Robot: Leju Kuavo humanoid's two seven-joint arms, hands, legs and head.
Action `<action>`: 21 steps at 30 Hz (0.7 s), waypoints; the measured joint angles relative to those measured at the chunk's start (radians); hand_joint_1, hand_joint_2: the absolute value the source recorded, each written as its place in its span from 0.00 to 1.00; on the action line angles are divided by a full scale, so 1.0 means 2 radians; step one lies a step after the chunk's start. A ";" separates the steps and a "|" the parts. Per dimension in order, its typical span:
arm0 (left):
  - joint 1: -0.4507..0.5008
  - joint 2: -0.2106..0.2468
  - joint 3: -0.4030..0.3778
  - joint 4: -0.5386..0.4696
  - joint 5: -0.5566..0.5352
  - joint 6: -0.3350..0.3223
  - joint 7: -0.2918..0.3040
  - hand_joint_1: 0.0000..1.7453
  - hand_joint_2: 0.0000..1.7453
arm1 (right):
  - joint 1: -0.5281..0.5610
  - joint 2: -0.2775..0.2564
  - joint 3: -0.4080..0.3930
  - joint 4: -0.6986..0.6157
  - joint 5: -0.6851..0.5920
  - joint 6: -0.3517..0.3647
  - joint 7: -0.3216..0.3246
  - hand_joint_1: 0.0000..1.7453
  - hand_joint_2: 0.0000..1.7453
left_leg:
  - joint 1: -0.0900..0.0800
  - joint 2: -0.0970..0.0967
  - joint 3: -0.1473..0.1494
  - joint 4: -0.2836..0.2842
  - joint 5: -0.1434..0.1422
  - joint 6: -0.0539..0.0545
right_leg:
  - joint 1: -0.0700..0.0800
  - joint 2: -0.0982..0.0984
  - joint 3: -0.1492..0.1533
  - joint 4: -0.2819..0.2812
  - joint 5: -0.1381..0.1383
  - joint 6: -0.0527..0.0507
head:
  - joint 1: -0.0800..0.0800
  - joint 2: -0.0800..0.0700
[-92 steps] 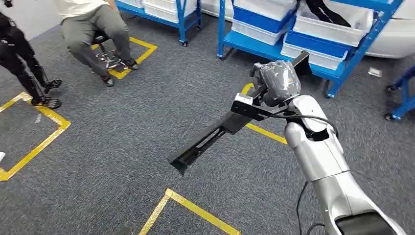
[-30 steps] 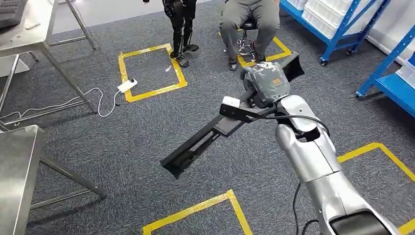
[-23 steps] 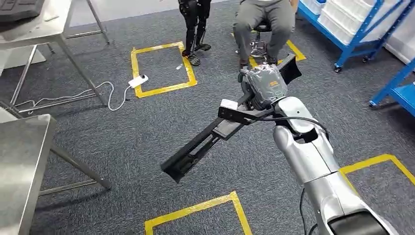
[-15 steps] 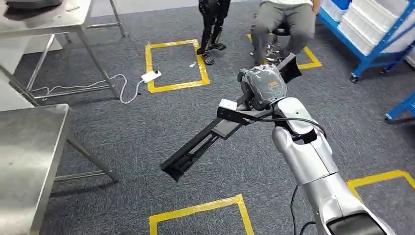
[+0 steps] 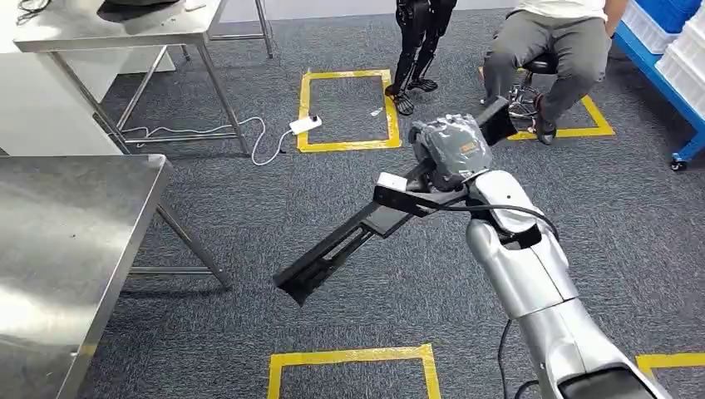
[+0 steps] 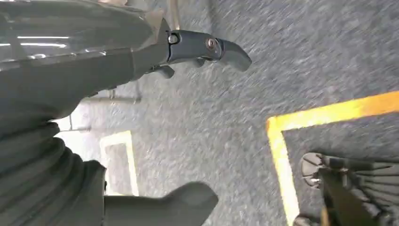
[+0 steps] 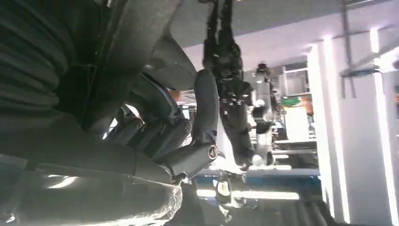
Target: Take the parts from the cabinet and place them on the table.
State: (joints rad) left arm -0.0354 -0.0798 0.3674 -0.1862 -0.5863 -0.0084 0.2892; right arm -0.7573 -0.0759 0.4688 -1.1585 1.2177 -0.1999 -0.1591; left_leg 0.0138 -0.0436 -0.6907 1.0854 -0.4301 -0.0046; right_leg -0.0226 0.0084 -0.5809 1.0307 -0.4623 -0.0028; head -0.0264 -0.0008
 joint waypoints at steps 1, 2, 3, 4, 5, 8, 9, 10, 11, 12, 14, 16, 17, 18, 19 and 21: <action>-0.001 -0.001 0.002 0.000 0.001 0.000 0.000 0.00 1.00 | 0.000 0.001 0.000 0.001 0.000 0.000 -0.001 1.00 1.00 | 0.000 0.012 -0.017 0.037 -0.020 -0.001 | 0.002 -0.005 0.000 0.000 -0.001 -0.003 | -0.001 0.000; -0.002 -0.004 0.003 0.000 0.001 0.000 0.000 0.00 1.00 | 0.000 0.001 0.000 0.002 0.000 0.000 -0.002 1.00 1.00 | 0.001 0.018 -0.036 0.078 -0.038 -0.001 | 0.005 -0.011 0.000 0.000 -0.001 -0.003 | -0.001 0.000; -0.002 -0.006 0.005 0.000 0.001 0.000 0.000 0.00 1.00 | 0.000 0.001 0.000 0.004 0.000 0.000 -0.002 1.00 1.00 | 0.000 0.020 -0.054 0.115 -0.052 0.000 | 0.008 -0.018 -0.001 0.000 -0.002 -0.004 | -0.001 0.000; -0.002 -0.008 0.005 0.000 0.001 -0.001 0.000 0.00 1.00 | 0.000 0.002 0.001 0.005 0.000 0.000 -0.002 1.00 1.00 | 0.000 0.020 -0.060 0.127 -0.052 0.001 | 0.010 -0.024 -0.001 0.000 -0.002 -0.005 | -0.001 0.000; -0.001 -0.009 0.006 0.000 0.001 -0.001 0.000 0.00 1.00 | 0.000 0.003 0.001 0.006 0.000 0.000 -0.002 1.00 1.00 | 0.000 0.020 -0.053 0.115 -0.042 0.003 | 0.012 -0.029 -0.001 0.000 -0.002 -0.005 | -0.001 0.000; -0.002 -0.010 0.010 0.000 0.001 -0.001 0.000 0.00 1.00 | -0.002 0.006 0.001 0.006 0.000 -0.001 -0.002 1.00 1.00 | -0.009 0.046 0.024 -0.012 0.006 0.018 | 0.015 -0.045 0.001 0.000 -0.003 -0.006 | -0.001 0.000; -0.003 -0.009 0.010 0.000 0.001 -0.001 0.000 0.00 1.00 | -0.002 0.007 0.001 0.006 0.000 -0.001 -0.002 1.00 1.00 | -0.014 0.060 0.030 -0.023 -0.001 0.021 | 0.018 -0.049 0.001 0.000 -0.004 -0.006 | 0.000 0.000; -0.004 -0.010 0.011 0.000 0.001 -0.001 0.000 0.00 1.00 | -0.003 0.006 0.001 0.006 0.000 -0.001 -0.002 1.00 1.00 | -0.017 0.054 0.029 -0.028 0.002 0.022 | 0.018 -0.053 0.001 -0.001 -0.004 -0.004 | -0.001 0.000; -0.004 -0.010 0.012 0.000 0.001 -0.001 0.000 0.00 1.00 | -0.003 0.007 0.001 0.007 0.000 -0.002 -0.002 1.00 1.00 | -0.018 0.049 0.028 -0.027 0.002 0.025 | 0.017 -0.058 0.001 -0.001 -0.004 -0.004 | -0.003 0.000; -0.003 -0.010 0.013 0.000 0.001 -0.001 0.000 0.00 1.00 | -0.003 0.010 0.001 0.007 0.000 -0.002 -0.002 1.00 1.00 | -0.019 0.045 0.027 -0.028 0.003 0.026 | 0.016 -0.063 0.002 -0.003 -0.004 -0.003 | -0.002 0.000; -0.001 -0.011 0.013 0.000 0.000 -0.004 0.000 0.00 1.00 | -0.004 0.012 0.001 0.008 0.001 -0.002 0.000 1.00 1.00 | -0.011 0.034 0.035 -0.043 0.013 0.030 | 0.018 -0.047 -0.002 0.003 -0.009 0.001 | -0.001 0.000; -0.003 -0.012 0.014 0.000 -0.001 -0.005 0.001 0.00 1.00 | -0.005 0.012 0.001 0.008 0.002 -0.002 0.000 1.00 1.00 | -0.010 0.026 0.035 -0.046 0.016 0.035 | 0.013 -0.010 -0.025 0.057 -0.036 -0.001 | -0.001 0.000; -0.005 -0.013 0.014 0.000 -0.001 -0.006 0.002 0.00 1.00 | -0.004 0.011 0.001 0.009 0.002 -0.002 0.001 1.00 1.00 | -0.009 0.020 0.035 -0.046 0.017 0.035 | 0.011 -0.007 -0.043 0.096 -0.050 -0.001 | 0.000 0.000; -0.005 -0.014 0.014 0.000 -0.001 -0.006 0.003 0.00 1.00 | -0.002 0.011 0.001 0.011 0.003 -0.002 0.001 1.00 1.00 | -0.009 0.012 0.035 -0.045 0.017 0.035 | 0.009 -0.006 -0.062 0.134 -0.063 0.001 | 0.000 0.000; -0.004 -0.015 0.014 0.000 -0.002 -0.007 0.003 0.00 1.00 | -0.001 0.011 0.001 0.012 0.004 -0.002 0.001 1.00 1.00 | -0.008 0.005 0.035 -0.045 0.017 0.034 | 0.008 -0.006 -0.074 0.156 -0.066 0.005 | 0.000 0.000; -0.003 -0.017 0.014 0.000 -0.002 -0.008 0.003 0.00 1.00 | 0.000 0.010 0.001 0.013 0.004 -0.002 0.001 1.00 1.00 | -0.005 -0.010 0.035 -0.044 0.018 0.032 | 0.004 -0.006 -0.059 0.118 -0.043 0.018 | 0.000 0.000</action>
State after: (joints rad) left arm -0.0417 -0.1141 0.3952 -0.1862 -0.5894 -0.0237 0.2956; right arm -0.7565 -0.0565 0.4704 -1.1326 1.2257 -0.2041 -0.1579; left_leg 0.0032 -0.0646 -0.6203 0.9969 -0.3947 0.0595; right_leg -0.0147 -0.0031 -0.6990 1.2672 -0.5482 0.0337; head -0.0259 -0.0008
